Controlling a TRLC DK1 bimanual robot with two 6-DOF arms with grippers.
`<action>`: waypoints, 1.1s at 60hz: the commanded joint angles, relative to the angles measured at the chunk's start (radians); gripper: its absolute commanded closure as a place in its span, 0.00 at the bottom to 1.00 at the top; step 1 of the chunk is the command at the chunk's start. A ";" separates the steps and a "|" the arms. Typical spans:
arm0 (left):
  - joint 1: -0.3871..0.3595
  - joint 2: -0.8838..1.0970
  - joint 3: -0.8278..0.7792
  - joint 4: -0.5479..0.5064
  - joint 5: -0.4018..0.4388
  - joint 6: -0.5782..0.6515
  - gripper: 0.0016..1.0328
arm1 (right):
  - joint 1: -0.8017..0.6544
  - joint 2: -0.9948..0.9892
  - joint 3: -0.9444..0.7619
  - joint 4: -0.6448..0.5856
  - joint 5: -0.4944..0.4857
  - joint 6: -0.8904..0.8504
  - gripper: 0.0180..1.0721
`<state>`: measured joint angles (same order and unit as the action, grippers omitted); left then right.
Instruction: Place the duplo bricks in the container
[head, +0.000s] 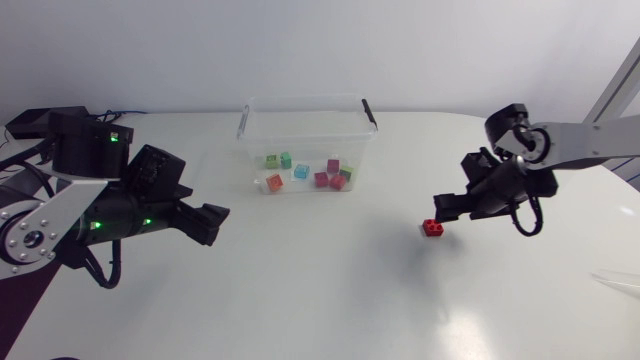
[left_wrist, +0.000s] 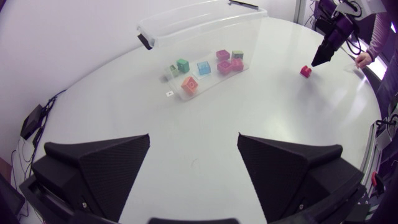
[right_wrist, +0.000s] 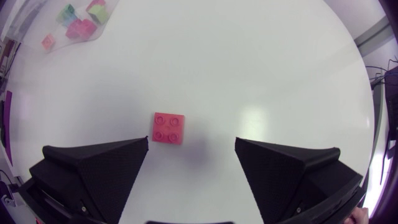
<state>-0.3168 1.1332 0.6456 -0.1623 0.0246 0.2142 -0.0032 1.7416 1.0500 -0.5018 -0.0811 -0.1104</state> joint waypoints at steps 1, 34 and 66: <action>0.007 0.002 -0.032 -0.003 0.009 0.011 0.04 | 0.026 0.084 0.010 0.016 0.001 0.018 0.05; 0.002 0.010 -0.043 -0.002 0.009 0.004 0.04 | 0.078 0.259 0.028 0.071 0.083 0.048 0.61; 0.002 0.008 -0.050 0.000 0.009 0.002 0.04 | 0.077 0.133 0.022 -0.089 0.152 0.120 0.07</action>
<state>-0.3096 1.1332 0.6212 -0.1654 0.0250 0.2138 0.0761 1.8839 1.0935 -0.5480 0.0582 -0.0345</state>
